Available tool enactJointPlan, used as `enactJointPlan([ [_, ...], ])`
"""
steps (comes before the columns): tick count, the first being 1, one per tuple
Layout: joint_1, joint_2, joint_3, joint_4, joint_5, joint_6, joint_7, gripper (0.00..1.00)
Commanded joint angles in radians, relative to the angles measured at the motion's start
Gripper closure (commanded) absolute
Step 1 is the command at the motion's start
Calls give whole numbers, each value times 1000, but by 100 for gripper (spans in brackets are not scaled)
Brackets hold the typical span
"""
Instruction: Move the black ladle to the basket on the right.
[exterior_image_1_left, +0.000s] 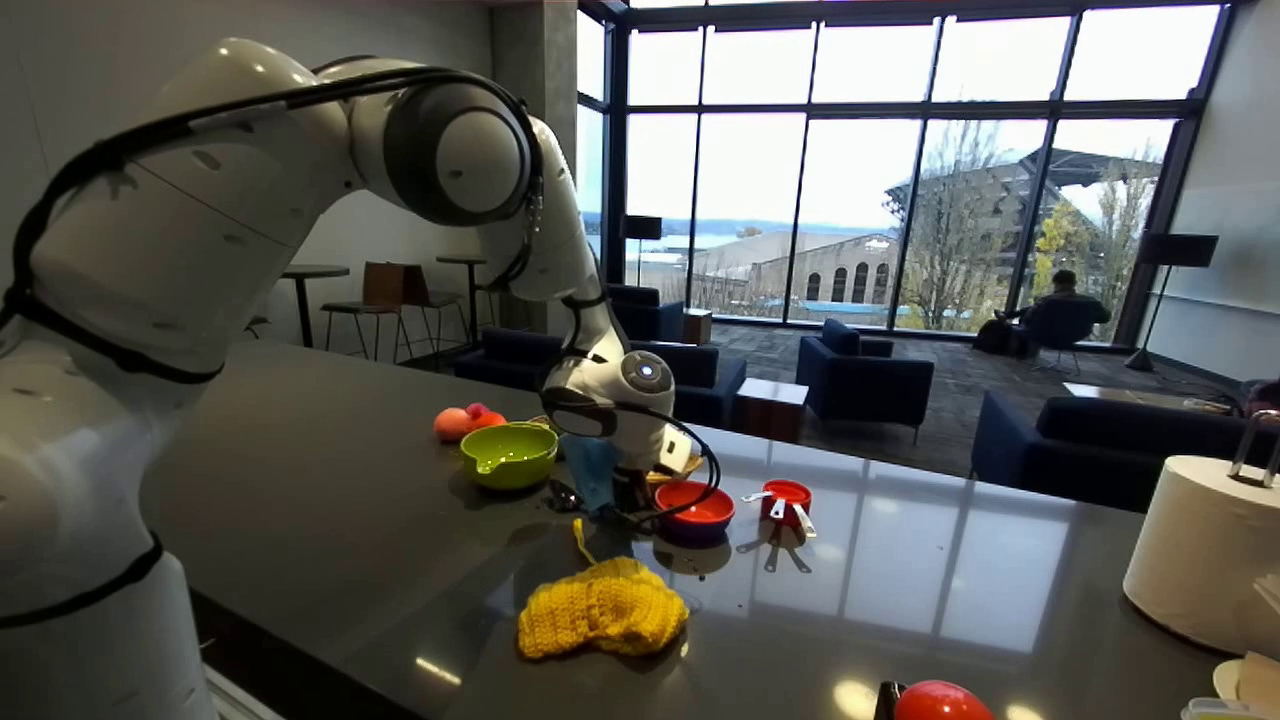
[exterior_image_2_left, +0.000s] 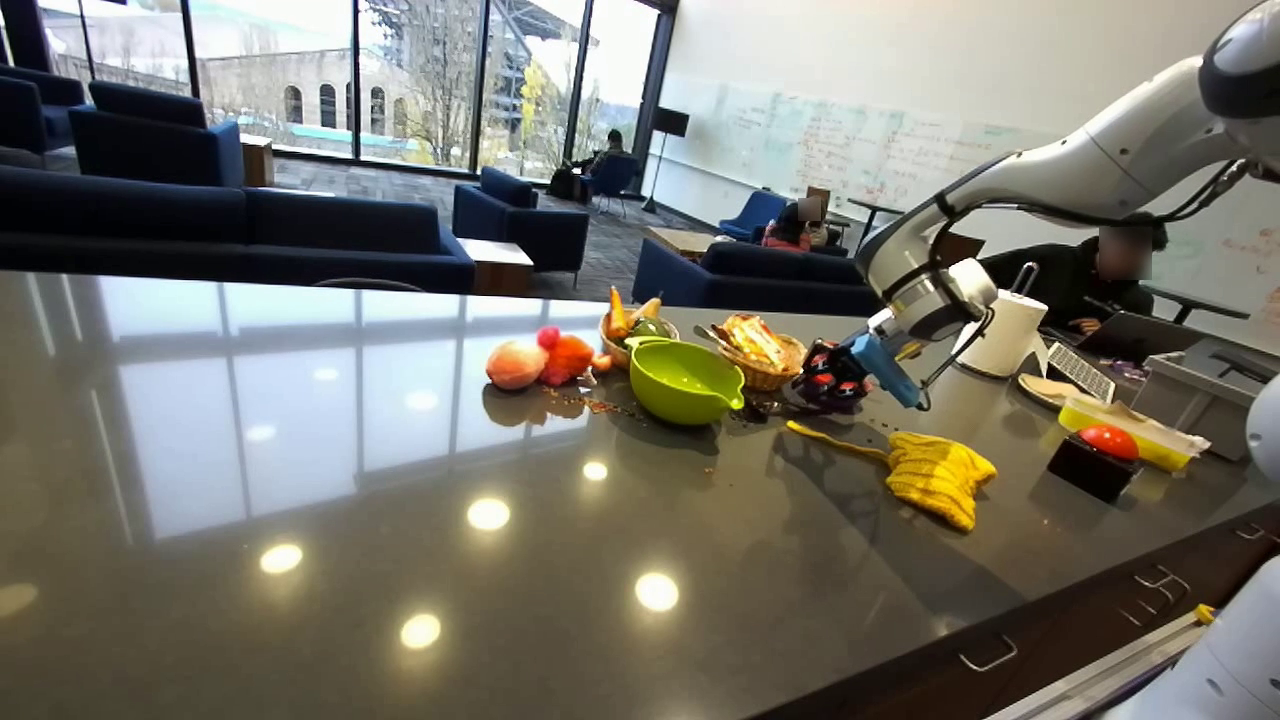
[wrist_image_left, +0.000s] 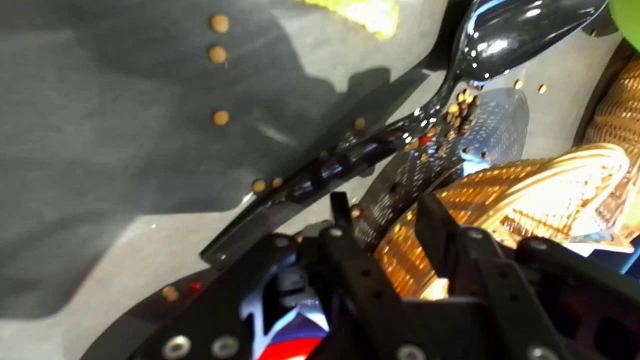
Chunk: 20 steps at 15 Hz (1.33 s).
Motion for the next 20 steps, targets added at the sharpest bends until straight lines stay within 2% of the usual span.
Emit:
enactJointPlan([
  [1,35,-50,18,-53,11,8,51,30],
  [4,88,-90,5,-81,-2,26,113,7],
  [6,110,-131,4,-110,5,57,138,0],
  [11,208,-195,-83,-178,-55,91,329,0],
  [15,314,-166,-197,-149,-149,87,538,0],
  [18,419,-155,-307,-132,-239,79,731,0],
  [20,528,-159,-427,-133,-296,49,872,0],
])
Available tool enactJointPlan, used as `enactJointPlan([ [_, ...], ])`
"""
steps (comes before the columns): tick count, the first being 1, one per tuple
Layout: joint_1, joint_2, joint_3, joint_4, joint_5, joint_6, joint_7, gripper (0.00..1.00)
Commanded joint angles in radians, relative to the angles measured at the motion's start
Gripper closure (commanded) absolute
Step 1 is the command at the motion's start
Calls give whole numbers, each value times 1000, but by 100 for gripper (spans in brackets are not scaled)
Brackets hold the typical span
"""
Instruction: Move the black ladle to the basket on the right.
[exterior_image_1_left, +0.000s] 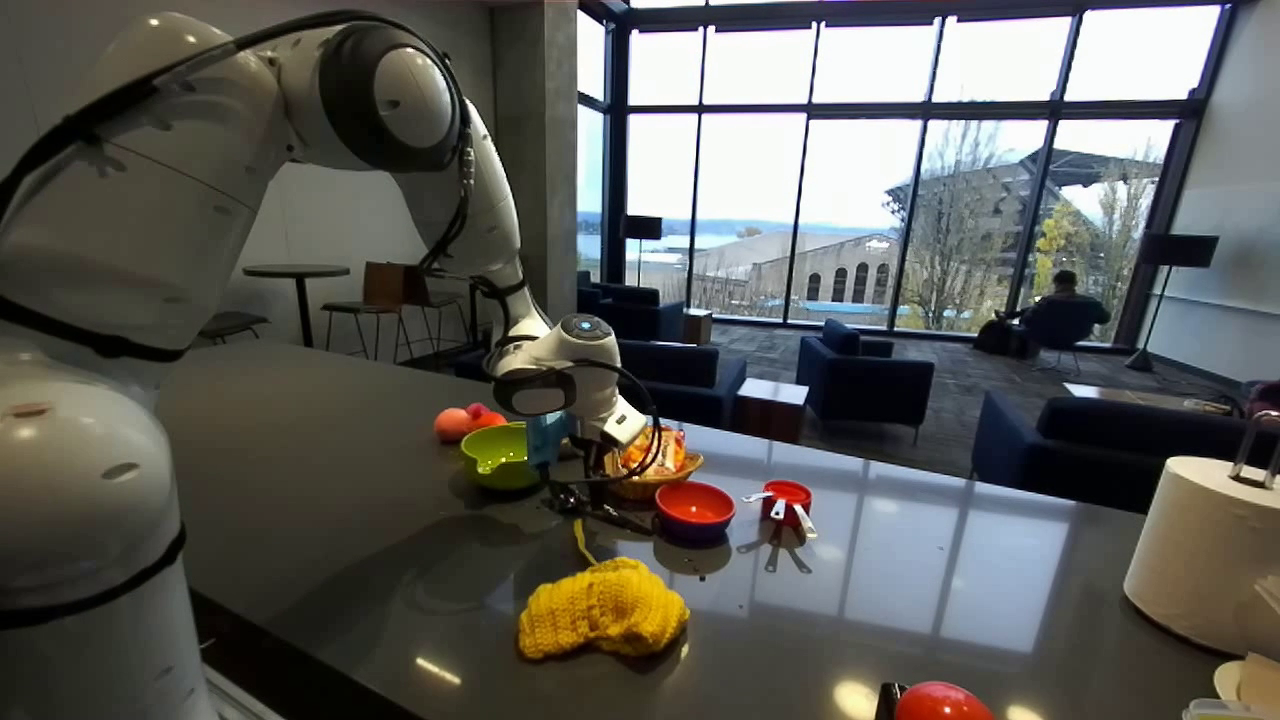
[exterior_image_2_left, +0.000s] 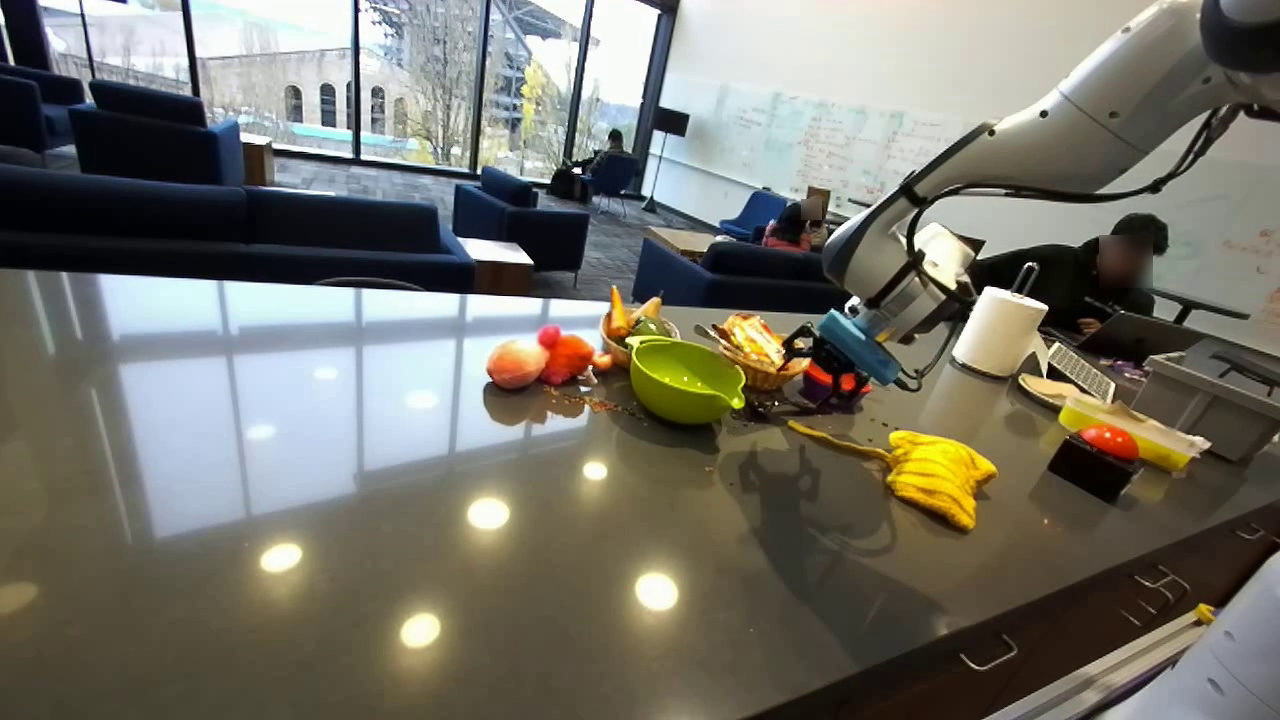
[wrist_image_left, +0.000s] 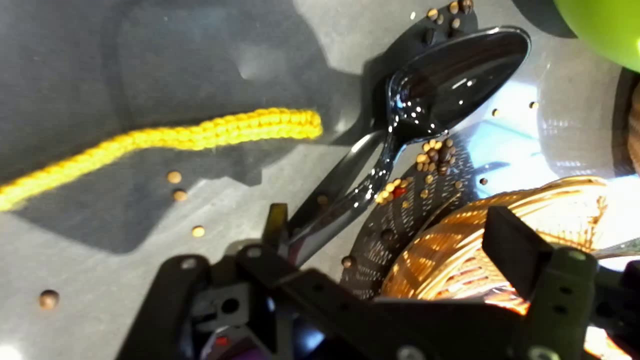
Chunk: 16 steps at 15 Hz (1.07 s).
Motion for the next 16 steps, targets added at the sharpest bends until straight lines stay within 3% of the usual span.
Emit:
enactJointPlan([
  [1,178,-3,-199,1,-115,-41,262,0],
  [4,276,19,-308,33,-219,-97,435,0],
  [16,321,163,-360,232,-461,-331,742,0],
])
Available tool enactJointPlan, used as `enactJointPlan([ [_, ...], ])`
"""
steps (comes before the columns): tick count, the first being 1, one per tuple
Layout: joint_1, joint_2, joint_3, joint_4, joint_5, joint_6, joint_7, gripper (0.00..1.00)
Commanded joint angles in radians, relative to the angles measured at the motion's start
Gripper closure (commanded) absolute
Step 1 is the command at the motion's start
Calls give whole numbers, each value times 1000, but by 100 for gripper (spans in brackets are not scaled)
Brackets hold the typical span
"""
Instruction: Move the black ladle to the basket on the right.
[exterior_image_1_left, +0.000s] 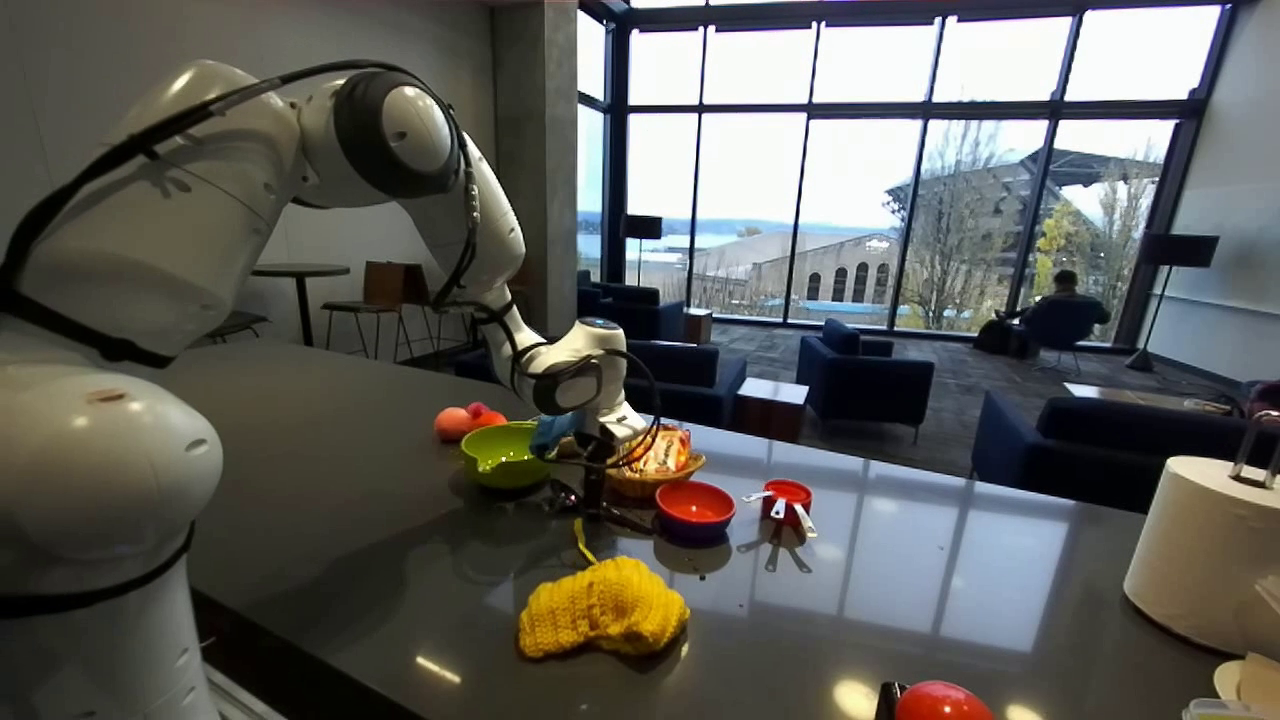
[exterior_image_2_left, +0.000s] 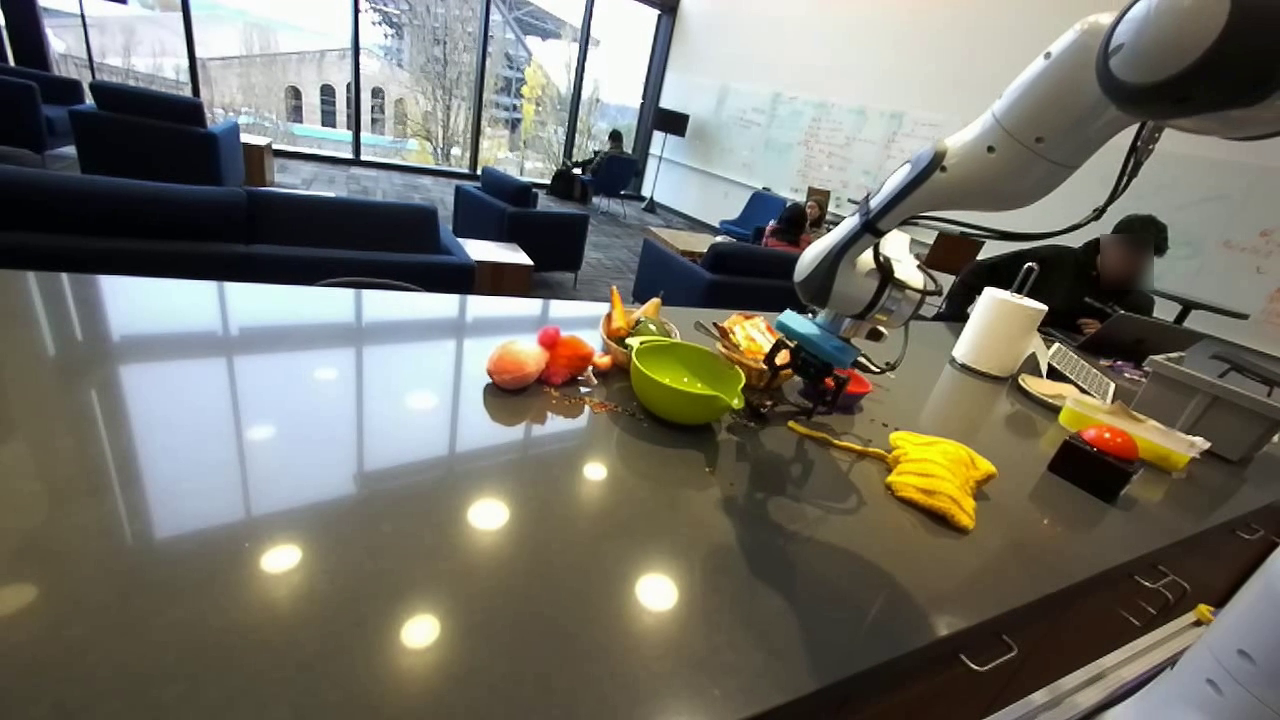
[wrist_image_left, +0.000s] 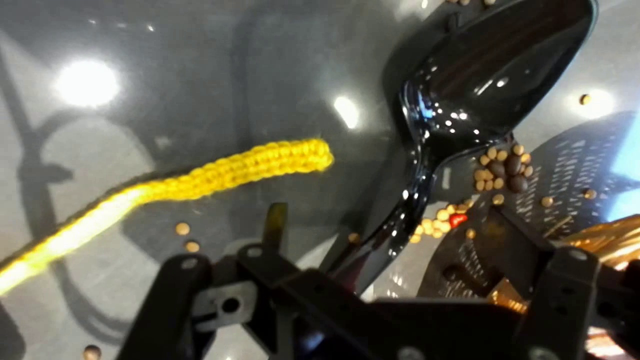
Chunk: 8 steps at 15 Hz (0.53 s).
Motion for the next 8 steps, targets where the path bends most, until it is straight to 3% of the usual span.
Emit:
enactJointPlan([
  [1,20,37,-30,47,-58,-62,92,0],
  [2,20,42,-32,51,-66,-67,107,6],
  [3,18,45,-32,56,-72,-73,118,27],
  [8,14,38,-27,79,-96,-90,139,63],
])
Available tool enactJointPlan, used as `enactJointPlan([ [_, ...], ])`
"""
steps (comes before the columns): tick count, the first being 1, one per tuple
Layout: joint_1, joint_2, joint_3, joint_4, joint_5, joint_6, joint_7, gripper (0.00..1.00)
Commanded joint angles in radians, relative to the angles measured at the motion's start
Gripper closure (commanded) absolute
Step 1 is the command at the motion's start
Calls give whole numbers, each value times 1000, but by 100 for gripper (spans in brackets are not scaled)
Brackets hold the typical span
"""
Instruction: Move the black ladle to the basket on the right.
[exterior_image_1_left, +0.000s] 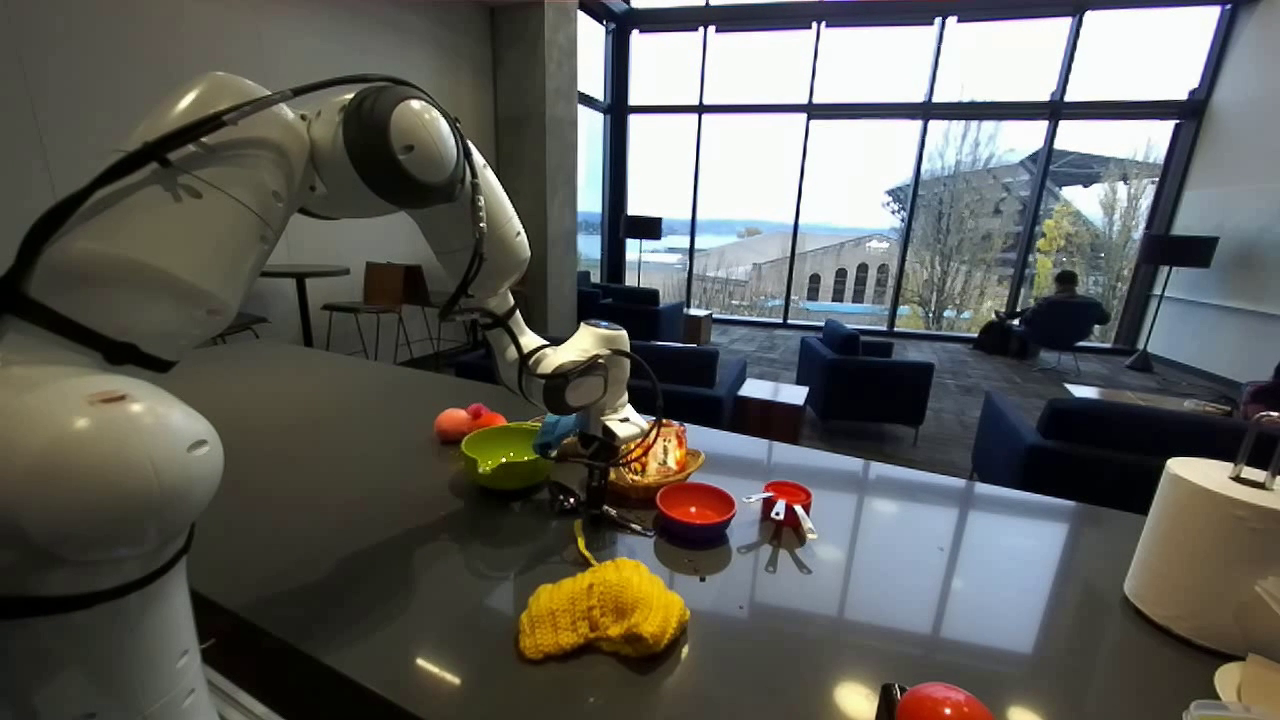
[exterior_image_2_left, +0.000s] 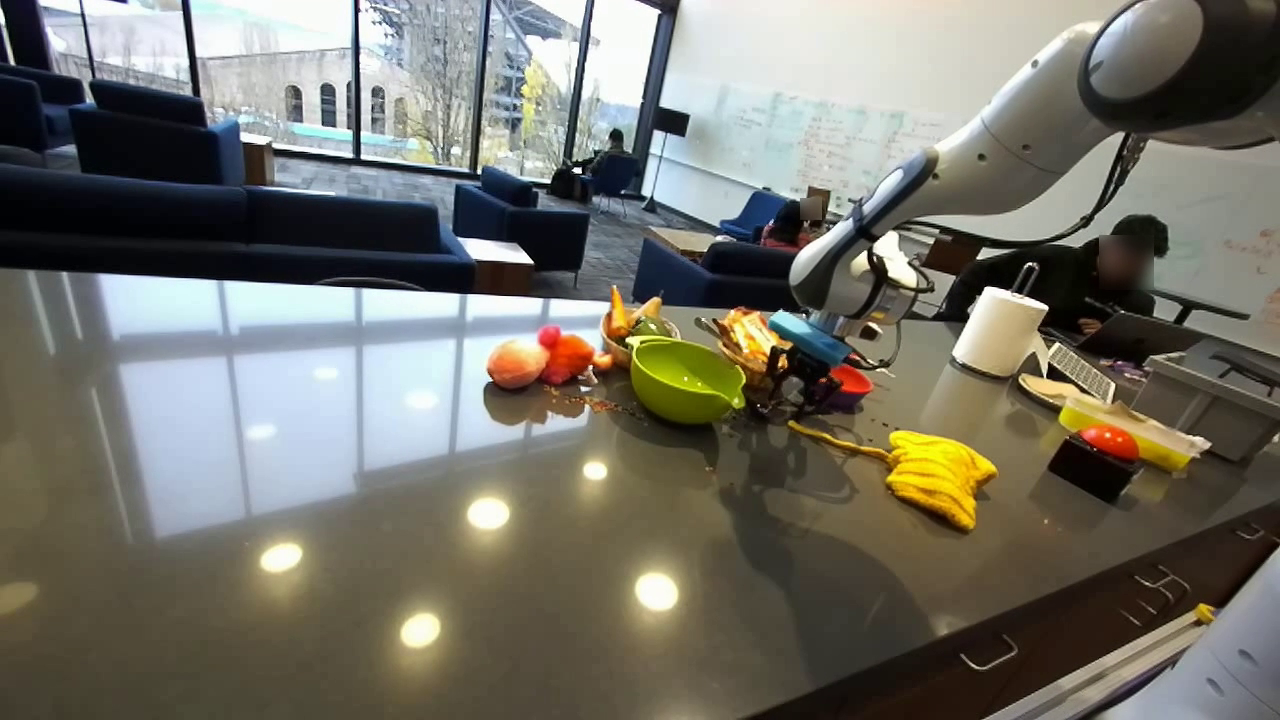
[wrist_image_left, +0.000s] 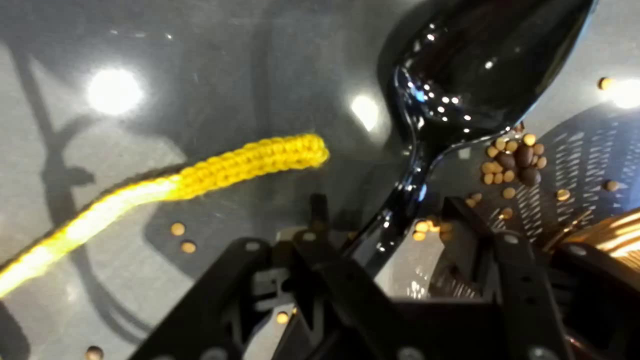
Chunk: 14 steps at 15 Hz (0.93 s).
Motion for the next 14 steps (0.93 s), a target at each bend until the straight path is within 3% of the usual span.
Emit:
enactJointPlan([
  [1,8,1,-13,24,-40,-36,42,72],
  [5,5,0,-11,36,-56,-57,54,99],
  [7,5,-1,-10,36,-57,-67,57,95],
  [14,21,-40,-6,27,-66,-81,61,95],
])
